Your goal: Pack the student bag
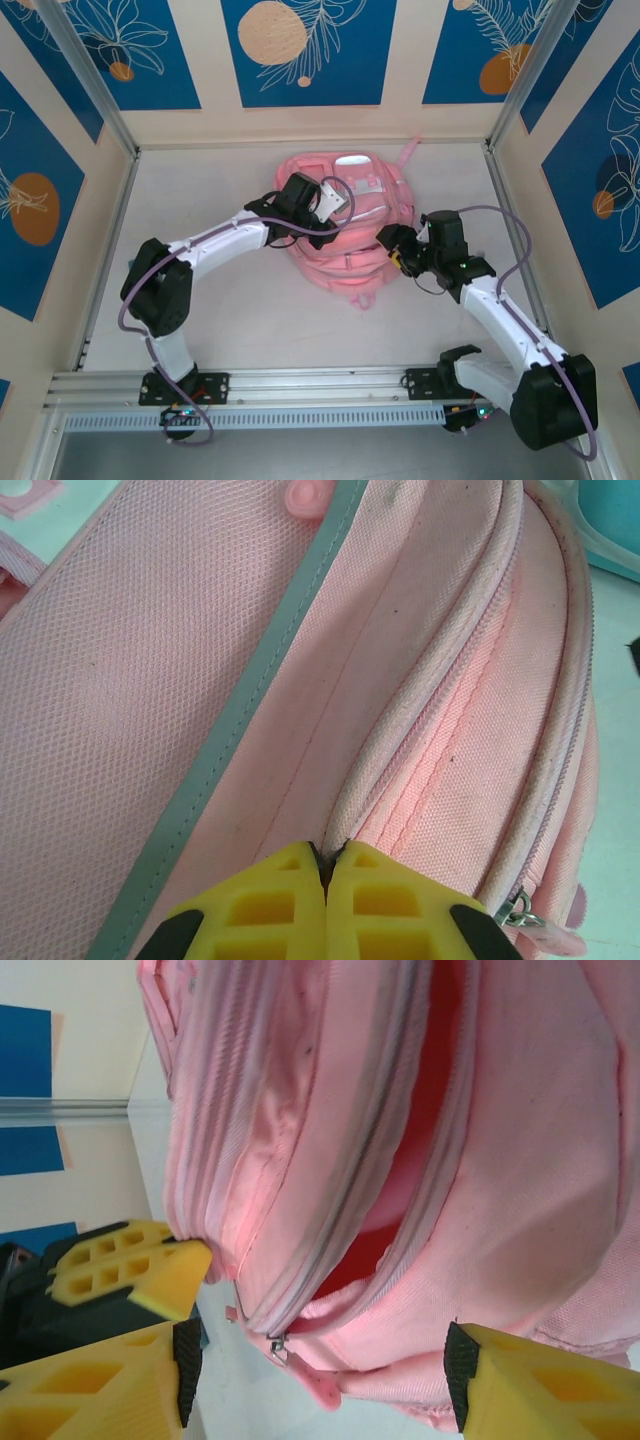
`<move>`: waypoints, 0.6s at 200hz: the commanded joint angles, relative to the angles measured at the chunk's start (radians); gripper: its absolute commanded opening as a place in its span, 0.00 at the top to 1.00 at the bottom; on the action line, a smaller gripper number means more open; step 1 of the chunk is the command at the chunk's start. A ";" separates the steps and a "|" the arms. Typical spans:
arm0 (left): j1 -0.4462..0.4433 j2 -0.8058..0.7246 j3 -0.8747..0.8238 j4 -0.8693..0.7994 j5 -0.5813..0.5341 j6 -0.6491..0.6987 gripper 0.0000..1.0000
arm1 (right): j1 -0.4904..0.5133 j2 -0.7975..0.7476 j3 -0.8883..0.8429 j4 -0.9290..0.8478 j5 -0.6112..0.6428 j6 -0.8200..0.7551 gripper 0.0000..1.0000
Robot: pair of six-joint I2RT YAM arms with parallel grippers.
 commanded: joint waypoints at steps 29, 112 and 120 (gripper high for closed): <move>0.006 -0.062 -0.003 0.051 -0.001 -0.020 1.00 | -0.032 0.067 0.060 0.106 -0.138 0.020 0.40; 0.007 -0.079 -0.004 0.045 -0.004 -0.047 1.00 | -0.039 0.154 0.070 0.188 -0.191 0.057 0.45; 0.006 -0.087 -0.006 0.041 -0.009 -0.062 1.00 | -0.038 0.162 0.071 0.206 -0.202 0.061 0.45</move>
